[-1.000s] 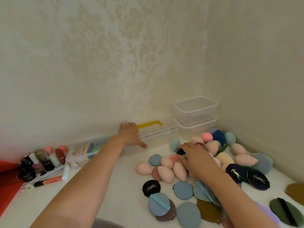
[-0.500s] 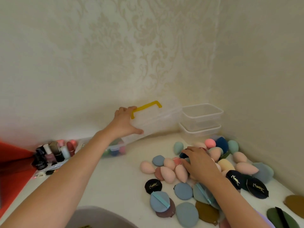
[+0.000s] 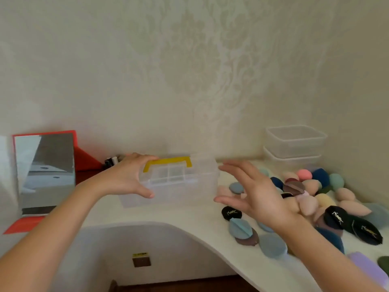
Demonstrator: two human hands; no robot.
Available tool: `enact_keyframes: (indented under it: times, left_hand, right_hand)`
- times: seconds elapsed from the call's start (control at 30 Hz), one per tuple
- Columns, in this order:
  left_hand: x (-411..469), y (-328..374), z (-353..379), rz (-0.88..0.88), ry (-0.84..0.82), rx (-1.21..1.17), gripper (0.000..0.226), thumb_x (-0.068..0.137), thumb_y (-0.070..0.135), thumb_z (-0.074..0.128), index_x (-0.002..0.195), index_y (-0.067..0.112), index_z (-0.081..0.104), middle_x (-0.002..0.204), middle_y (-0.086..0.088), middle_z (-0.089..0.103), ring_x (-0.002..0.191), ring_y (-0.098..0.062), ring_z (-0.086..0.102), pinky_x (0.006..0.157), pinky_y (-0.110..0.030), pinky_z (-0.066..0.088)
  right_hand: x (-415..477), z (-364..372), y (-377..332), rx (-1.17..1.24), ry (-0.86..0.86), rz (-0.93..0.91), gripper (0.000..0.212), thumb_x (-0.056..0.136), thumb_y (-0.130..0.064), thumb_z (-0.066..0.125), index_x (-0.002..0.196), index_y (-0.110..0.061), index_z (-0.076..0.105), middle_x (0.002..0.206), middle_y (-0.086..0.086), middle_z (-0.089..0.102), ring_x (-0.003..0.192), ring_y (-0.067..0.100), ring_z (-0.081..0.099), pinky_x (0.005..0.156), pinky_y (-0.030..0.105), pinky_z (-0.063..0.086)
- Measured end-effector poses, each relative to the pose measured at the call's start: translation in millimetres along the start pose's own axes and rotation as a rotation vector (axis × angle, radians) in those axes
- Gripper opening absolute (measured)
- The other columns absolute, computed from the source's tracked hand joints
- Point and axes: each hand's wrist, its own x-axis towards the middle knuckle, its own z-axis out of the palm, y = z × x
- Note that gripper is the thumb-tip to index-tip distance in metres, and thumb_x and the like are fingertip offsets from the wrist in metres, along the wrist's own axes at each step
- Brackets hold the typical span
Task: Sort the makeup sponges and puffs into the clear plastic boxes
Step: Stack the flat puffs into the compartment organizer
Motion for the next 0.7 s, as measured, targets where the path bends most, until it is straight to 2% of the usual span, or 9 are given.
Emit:
enact_keyframes:
  times: [0.07,0.1,0.17,0.23,0.3,0.4,0.57,0.63,0.7]
  left_hand:
    - [-12,-8,7,-0.002,-0.017,-0.025,0.103,0.059,0.037,0.086,0.144,0.034,0.028,0.145,0.002,0.033,0.134,-0.013,0.026,0.100,-0.019,0.024]
    - [-16,-10,10,-0.006,-0.026,-0.034,0.103,0.060,0.034,0.086,0.145,0.031,0.028,0.146,0.001,0.033,0.134,-0.013,0.028,0.098,-0.017,0.023]
    - [-20,-12,16,-0.012,-0.048,-0.036,0.101,0.062,0.031,0.086,0.145,0.027,0.029,0.144,-0.001,0.035,0.130,-0.013,0.034,0.095,-0.015,0.025]
    - [-22,-13,23,-0.019,-0.065,-0.030,0.101,0.063,0.029,0.086,0.146,0.027,0.028,0.144,-0.001,0.035,0.130,-0.014,0.034,0.098,-0.016,0.026]
    - [-23,-14,30,-0.012,-0.068,-0.026,0.101,0.064,0.029,0.085,0.146,0.029,0.027,0.143,0.000,0.033,0.131,-0.014,0.032,0.100,-0.018,0.025]
    - [-23,-16,37,0.006,-0.055,-0.027,0.098,0.067,0.026,0.084,0.146,0.029,0.027,0.142,0.005,0.032,0.130,-0.011,0.031,0.096,-0.014,0.024]
    - [-18,-22,44,0.004,0.020,-0.001,0.086,0.068,0.025,0.083,0.141,0.026,0.038,0.146,0.003,0.030,0.132,-0.013,0.034,0.099,-0.016,0.025]
    - [-16,-22,46,-0.035,0.056,0.124,0.076,0.070,0.029,0.081,0.136,0.021,0.044,0.144,0.000,0.033,0.128,-0.017,0.042,0.099,-0.022,0.032]
    - [-12,-18,49,-0.063,0.053,0.306,0.069,0.073,0.032,0.078,0.132,0.015,0.047,0.136,-0.005,0.044,0.118,-0.023,0.051,0.093,-0.030,0.041]
  right_hand:
    - [13,15,-22,-0.140,-0.101,-0.142,0.063,0.081,-0.064,0.050,0.121,-0.017,0.058,0.125,0.004,0.060,0.112,0.017,0.058,0.083,0.025,0.050]
    - [19,23,-32,-0.170,-0.185,-0.152,0.063,0.081,-0.063,0.051,0.124,-0.017,0.057,0.127,0.004,0.059,0.114,0.020,0.058,0.083,0.028,0.052]
    - [30,38,-46,-0.135,-0.367,-0.064,0.069,0.083,-0.059,0.055,0.136,-0.016,0.046,0.134,0.005,0.054,0.120,0.024,0.054,0.085,0.034,0.050]
    - [40,53,-49,-0.211,-0.519,0.014,0.072,0.085,-0.058,0.054,0.140,-0.014,0.036,0.133,0.005,0.053,0.115,0.026,0.054,0.081,0.033,0.046]
    - [47,64,-52,-0.325,-0.618,0.057,0.062,0.088,-0.055,0.051,0.130,-0.011,0.042,0.121,0.008,0.059,0.104,0.028,0.058,0.074,0.033,0.041]
    - [55,70,-56,-0.414,-0.685,0.033,0.043,0.092,-0.049,0.051,0.105,-0.008,0.049,0.106,0.011,0.064,0.093,0.029,0.061,0.066,0.032,0.033]
    - [69,74,-71,-0.499,-0.785,0.032,0.024,0.093,-0.024,0.059,0.105,-0.004,0.057,0.105,0.012,0.065,0.091,0.028,0.061,0.066,0.030,0.036]
    - [71,79,-76,-0.511,-0.797,0.022,0.008,0.091,-0.011,0.057,0.088,-0.005,0.053,0.097,0.013,0.064,0.078,0.028,0.053,0.065,0.030,0.036]
    - [68,80,-77,-0.517,-0.806,-0.005,0.021,0.088,-0.003,0.055,0.072,-0.007,0.042,0.072,0.010,0.051,0.067,0.026,0.043,0.060,0.029,0.034]
